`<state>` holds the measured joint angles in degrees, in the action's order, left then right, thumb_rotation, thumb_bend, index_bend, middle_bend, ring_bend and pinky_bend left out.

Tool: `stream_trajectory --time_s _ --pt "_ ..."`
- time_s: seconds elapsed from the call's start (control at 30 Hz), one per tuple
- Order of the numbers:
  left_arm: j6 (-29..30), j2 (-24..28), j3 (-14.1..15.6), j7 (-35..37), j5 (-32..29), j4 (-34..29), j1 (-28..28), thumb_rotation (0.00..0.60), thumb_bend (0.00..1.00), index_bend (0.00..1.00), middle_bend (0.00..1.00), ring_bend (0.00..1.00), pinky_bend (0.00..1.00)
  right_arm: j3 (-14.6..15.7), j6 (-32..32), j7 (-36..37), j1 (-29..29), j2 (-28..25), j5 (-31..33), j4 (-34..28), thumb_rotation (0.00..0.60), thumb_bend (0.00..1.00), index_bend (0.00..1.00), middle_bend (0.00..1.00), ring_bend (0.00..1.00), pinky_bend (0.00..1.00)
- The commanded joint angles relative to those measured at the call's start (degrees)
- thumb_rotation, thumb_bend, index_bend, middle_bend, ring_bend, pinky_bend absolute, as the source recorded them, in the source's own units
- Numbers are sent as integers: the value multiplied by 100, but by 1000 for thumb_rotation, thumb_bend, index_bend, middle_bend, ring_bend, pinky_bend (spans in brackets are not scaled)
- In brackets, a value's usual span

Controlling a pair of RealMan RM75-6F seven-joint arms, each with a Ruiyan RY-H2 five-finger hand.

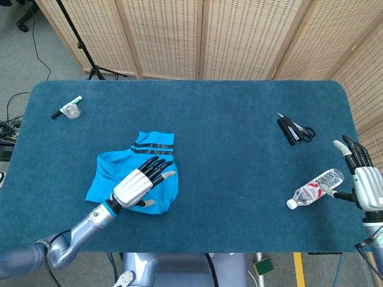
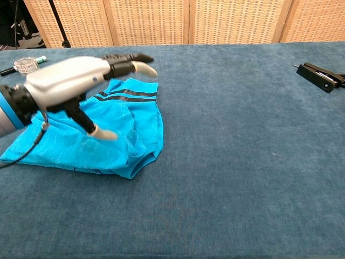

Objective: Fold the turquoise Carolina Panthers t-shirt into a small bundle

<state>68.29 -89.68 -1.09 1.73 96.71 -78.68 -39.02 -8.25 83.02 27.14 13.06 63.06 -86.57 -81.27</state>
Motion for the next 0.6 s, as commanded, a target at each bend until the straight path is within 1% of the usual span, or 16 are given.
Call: stream_trajectory --time_s 0.03,0.13,0.23,0.3,0.47,0.6 --pt "-258 254 -408 -156 -697 -341 9 600 68 202 0 0 0 -4 -6 21 0 -6 8 3 600 0 0 0 0 0" --pt "-695 367 -631 -266 -1221 -442 -113 600 94 226 0 0 0 -15 -32 47 10 -7 35 22 600 0 0 0 0 0" --pt "-1134 337 -766 -478 -1687 -276 -260 600 136 279 0 0 0 -33 -82 73 25 -2 84 48 600 0 0 0 0 0" --pt "-1357 304 -800 -593 -1920 -183 -326 600 152 307 0 0 0 -44 -112 84 35 2 112 71 600 0 0 0 0 0" --pt "-1842 205 -852 -997 -2504 81 -484 600 171 335 0 0 0 -62 -242 96 79 35 196 143 600 0 0 0 0 0" --pt "-2101 90 -918 -1171 -2895 298 -600 600 198 363 0 0 0 -80 -332 104 109 60 263 199 600 0 0 0 0 0"
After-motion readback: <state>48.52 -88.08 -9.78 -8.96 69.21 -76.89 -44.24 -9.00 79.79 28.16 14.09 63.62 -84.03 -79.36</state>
